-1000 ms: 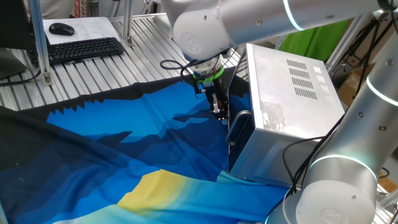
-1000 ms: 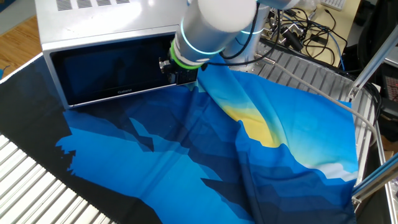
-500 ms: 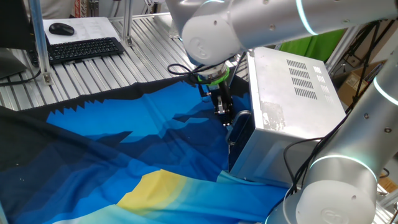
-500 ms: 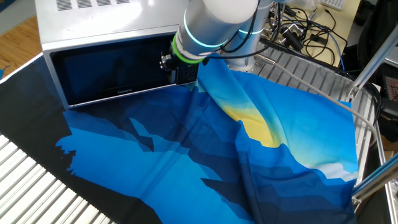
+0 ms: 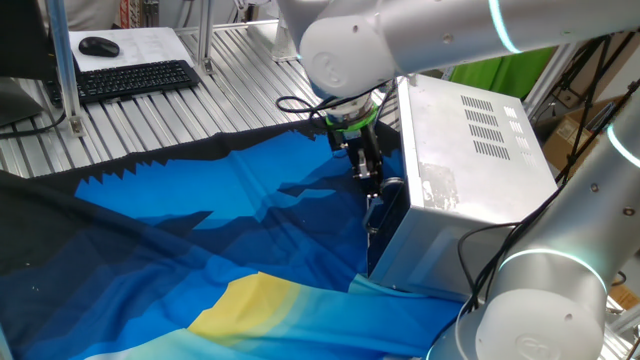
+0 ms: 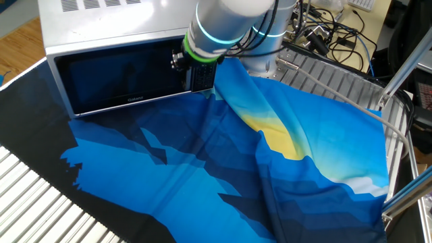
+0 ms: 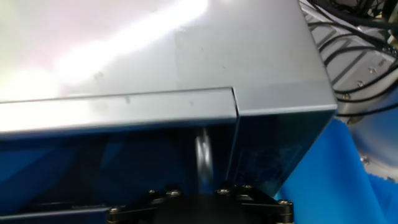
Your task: Open the microwave door
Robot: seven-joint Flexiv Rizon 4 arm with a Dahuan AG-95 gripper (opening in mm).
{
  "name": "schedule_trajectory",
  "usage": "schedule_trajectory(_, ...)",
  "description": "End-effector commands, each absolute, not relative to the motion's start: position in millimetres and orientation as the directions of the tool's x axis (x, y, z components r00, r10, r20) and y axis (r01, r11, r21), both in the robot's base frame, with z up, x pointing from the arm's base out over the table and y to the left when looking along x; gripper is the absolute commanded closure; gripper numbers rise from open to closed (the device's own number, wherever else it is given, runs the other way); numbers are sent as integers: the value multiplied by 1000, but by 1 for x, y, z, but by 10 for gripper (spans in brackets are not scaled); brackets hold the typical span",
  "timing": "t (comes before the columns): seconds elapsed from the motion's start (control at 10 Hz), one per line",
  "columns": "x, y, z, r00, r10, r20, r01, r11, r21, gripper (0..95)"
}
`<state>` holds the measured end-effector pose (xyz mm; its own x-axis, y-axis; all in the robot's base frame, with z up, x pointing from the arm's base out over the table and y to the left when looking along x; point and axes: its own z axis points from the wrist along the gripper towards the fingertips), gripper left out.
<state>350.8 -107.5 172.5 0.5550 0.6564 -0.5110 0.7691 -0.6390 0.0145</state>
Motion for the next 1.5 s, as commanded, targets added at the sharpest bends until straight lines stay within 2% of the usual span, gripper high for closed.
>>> schedule_trajectory(0.1,350,-108,172,555,655,-513,768,-640,13,570)
schedule_trajectory(0.2,350,-107,172,554,657,-512,770,-638,14,570)
schedule_trajectory(0.3,350,-107,172,547,666,-508,775,-631,7,950)
schedule_trajectory(1.2,357,-99,168,553,663,-504,769,-639,3,950)
schedule_trajectory(1.5,372,-89,177,578,651,-492,746,-666,-7,950)
